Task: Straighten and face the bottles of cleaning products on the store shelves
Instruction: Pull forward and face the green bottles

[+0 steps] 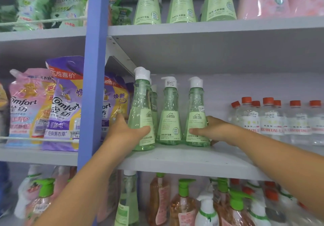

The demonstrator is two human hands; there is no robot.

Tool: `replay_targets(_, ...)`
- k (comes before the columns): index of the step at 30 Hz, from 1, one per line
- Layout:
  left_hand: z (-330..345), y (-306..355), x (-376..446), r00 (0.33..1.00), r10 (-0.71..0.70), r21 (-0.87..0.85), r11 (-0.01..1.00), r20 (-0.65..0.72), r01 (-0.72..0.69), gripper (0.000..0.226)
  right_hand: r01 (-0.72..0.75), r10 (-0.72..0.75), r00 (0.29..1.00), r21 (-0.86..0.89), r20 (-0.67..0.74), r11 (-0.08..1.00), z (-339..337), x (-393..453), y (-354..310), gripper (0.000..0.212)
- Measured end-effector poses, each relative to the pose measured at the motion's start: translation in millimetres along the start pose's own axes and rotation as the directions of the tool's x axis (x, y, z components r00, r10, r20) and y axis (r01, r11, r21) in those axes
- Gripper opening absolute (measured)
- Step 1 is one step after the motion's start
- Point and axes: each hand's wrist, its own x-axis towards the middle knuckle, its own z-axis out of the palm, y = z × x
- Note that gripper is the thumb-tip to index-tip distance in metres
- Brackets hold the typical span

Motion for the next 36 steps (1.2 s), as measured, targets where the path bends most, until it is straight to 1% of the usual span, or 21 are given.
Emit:
replay_targets(2, -0.1, 0.2, 1.4, 1.000, 0.003, -0.029, 1.000, 0.003, -0.003, 0.068, -0.007, 0.007, 1.000, 0.017, 0.010, 1.000, -0.8, -0.9, 0.1, 0.027)
replay_targets(3, 0.0, 0.6, 1.2, 1.000, 0.005, -0.043, 0.999, 0.015, -0.005, 0.070, -0.015, 0.014, 1.000, 0.025, 0.010, 1.000, -1.2, -1.2, 0.0, 0.030)
replay_targets(6, 0.5, 0.0, -0.4, 0.999, 0.023, -0.010, 1.000, 0.033, -0.023, 0.095, -0.046, 0.046, 0.999, 0.047, -0.009, 0.998, -1.0, -0.5, 0.3, 0.037)
replay_targets(8, 0.3, -0.3, -0.8, 0.999, 0.034, 0.020, 0.999, 0.027, -0.035, 0.099, -0.061, 0.062, 0.998, 0.063, -0.023, 0.996, 0.0, 0.1, 0.8, 0.046)
replay_targets(9, -0.1, -0.5, -0.6, 0.999, 0.033, 0.030, 0.999, 0.024, -0.034, 0.097, -0.065, 0.068, 0.997, 0.069, -0.028, 0.995, 0.5, 0.2, 0.6, 0.049)
replay_targets(11, -0.8, -1.4, 0.1, 1.000, 0.024, 0.042, 0.999, 0.016, -0.024, 0.086, -0.064, 0.066, 0.997, 0.066, -0.029, 0.996, 1.4, 0.4, -0.1, 0.047)
replay_targets(16, -0.8, -1.1, 2.8, 1.000, 0.007, 0.001, 1.000, 0.018, -0.007, 0.068, -0.049, 0.050, 0.999, 0.070, -0.017, 0.996, 2.8, 2.2, 1.0, 0.032)
replay_targets(17, -0.8, -0.4, 2.5, 1.000, 0.012, -0.003, 1.000, 0.025, -0.012, 0.070, -0.046, 0.047, 0.999, 0.074, -0.015, 0.996, 2.8, 2.3, 1.7, 0.028)
replay_targets(19, -0.4, -0.4, 1.9, 0.999, 0.031, -0.005, 1.000, 0.029, -0.031, 0.090, -0.044, 0.045, 0.999, 0.080, -0.013, 0.996, 2.6, 2.3, 2.6, 0.028)
replay_targets(20, -0.6, -0.9, 2.0, 0.999, 0.040, -0.003, 0.999, 0.023, -0.040, 0.095, -0.045, 0.046, 0.999, 0.077, -0.015, 0.996, 2.8, 2.5, 2.6, 0.029)
replay_targets(21, -1.0, -1.7, 1.8, 0.999, 0.047, -0.007, 0.999, 0.018, -0.047, 0.095, -0.047, 0.048, 0.999, 0.071, -0.017, 0.996, 2.8, 2.7, 2.5, 0.030)
replay_targets(25, -0.2, -6.9, 2.7, 0.998, 0.066, -0.058, 0.996, 0.012, -0.065, 0.067, -0.057, 0.058, 0.998, 0.068, -0.013, 0.996, 2.0, 2.5, 2.9, 0.034)
replay_targets(27, 0.6, -7.3, 4.1, 0.997, 0.076, -0.074, 0.994, 0.009, -0.076, 0.064, -0.070, 0.070, 0.998, 0.067, 0.000, 0.995, 0.8, 2.4, 4.1, 0.043)
replay_targets(29, 0.6, -6.0, 4.4, 0.997, 0.077, -0.079, 0.994, 0.010, -0.076, 0.069, -0.089, 0.089, 0.996, 0.089, -0.003, 0.992, -0.5, 2.0, 4.7, 0.048)
replay_targets(31, 0.6, -5.0, 4.5, 0.997, 0.078, -0.085, 0.993, 0.001, -0.078, 0.084, -0.089, 0.094, 0.995, 0.122, -0.040, 0.989, -2.1, 2.5, 5.3, 0.049)
replay_targets(32, 0.6, -4.3, 4.0, 0.997, 0.077, -0.080, 0.994, 0.004, -0.077, 0.087, -0.084, 0.093, 0.994, 0.132, -0.063, 0.988, -2.7, 2.9, 5.2, 0.050)
replay_targets(33, 1.0, -4.8, 4.8, 0.997, 0.077, -0.069, 0.995, 0.011, -0.076, 0.083, -0.082, 0.093, 0.993, 0.135, -0.076, 0.987, -2.7, 3.2, 5.1, 0.048)
replay_targets(35, 1.6, -6.4, 6.5, 0.997, 0.074, -0.061, 0.995, 0.021, -0.073, 0.062, -0.081, 0.090, 0.994, 0.127, -0.063, 0.989, -1.5, 2.5, 4.0, 0.045)
replay_targets(36, 1.5, -6.6, 6.6, 0.997, 0.073, -0.062, 0.996, 0.020, -0.071, 0.056, -0.079, 0.086, 0.995, 0.116, -0.056, 0.990, -1.0, 2.5, 3.9, 0.046)
